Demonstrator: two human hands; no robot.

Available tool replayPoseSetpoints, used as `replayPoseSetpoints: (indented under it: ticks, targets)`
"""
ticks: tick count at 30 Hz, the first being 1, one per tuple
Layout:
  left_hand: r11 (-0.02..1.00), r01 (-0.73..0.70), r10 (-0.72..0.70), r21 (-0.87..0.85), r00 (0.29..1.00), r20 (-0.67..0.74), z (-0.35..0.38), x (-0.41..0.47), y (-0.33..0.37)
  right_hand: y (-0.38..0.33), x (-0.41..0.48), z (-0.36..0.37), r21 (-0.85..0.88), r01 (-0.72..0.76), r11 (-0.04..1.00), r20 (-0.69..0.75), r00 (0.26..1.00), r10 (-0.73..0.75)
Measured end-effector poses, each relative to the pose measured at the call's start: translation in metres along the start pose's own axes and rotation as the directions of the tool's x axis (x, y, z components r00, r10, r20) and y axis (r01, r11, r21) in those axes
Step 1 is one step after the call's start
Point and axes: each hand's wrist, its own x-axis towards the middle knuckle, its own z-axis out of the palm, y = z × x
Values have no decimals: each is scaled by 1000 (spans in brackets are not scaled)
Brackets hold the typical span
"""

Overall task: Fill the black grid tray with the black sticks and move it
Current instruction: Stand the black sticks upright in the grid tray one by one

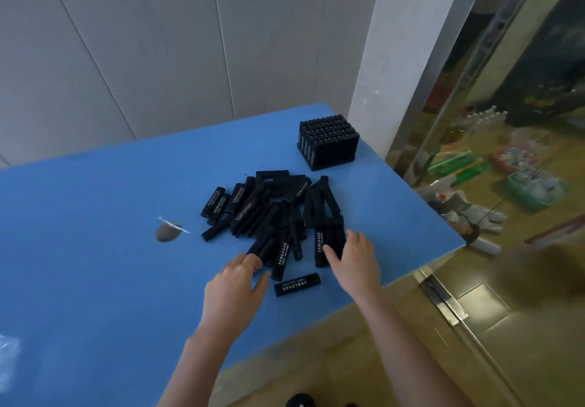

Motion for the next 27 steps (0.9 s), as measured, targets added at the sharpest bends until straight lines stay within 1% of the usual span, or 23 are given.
replayPoseSetpoints:
  ticks: [2,4,7,9,10,13,15,17,20,24,27]
  targets:
    - [999,32,-32,7,999,-4,7,3,4,0,8,3,-39,24,999,-26,999,-25]
    - [997,82,-82,-8,996,-29,14,7,10,2,15,4,-31,34,999,-6,999,-34]
    - [990,140,-137,28,987,-79,24,17,17,4,28,-2,-104,82,991,73,995,-75]
    - [983,169,-161,66,981,-107,30,24,19,4,38,-9,-174,132,976,152,983,-106]
    - [978,192,-182,81,976,-118,32,27,20,4,44,-14,-176,152,972,203,972,-116]
    - [956,264,-255,128,963,-88,41,33,29,13,59,-26,-66,134,989,397,913,-97]
    - [947,279,-271,157,960,-72,45,37,37,23,62,-31,18,111,994,480,871,-106]
    - [944,295,-287,151,955,-70,47,41,42,34,62,-34,125,83,989,494,859,-135]
    - [936,324,-319,136,946,-58,48,47,44,44,61,-40,300,18,954,487,857,-170]
    - [911,380,-384,161,923,-9,52,55,52,50,64,-48,390,-2,921,442,877,-186]
    - [880,442,-453,176,891,25,55,61,60,55,66,-55,456,-31,889,447,872,-199]
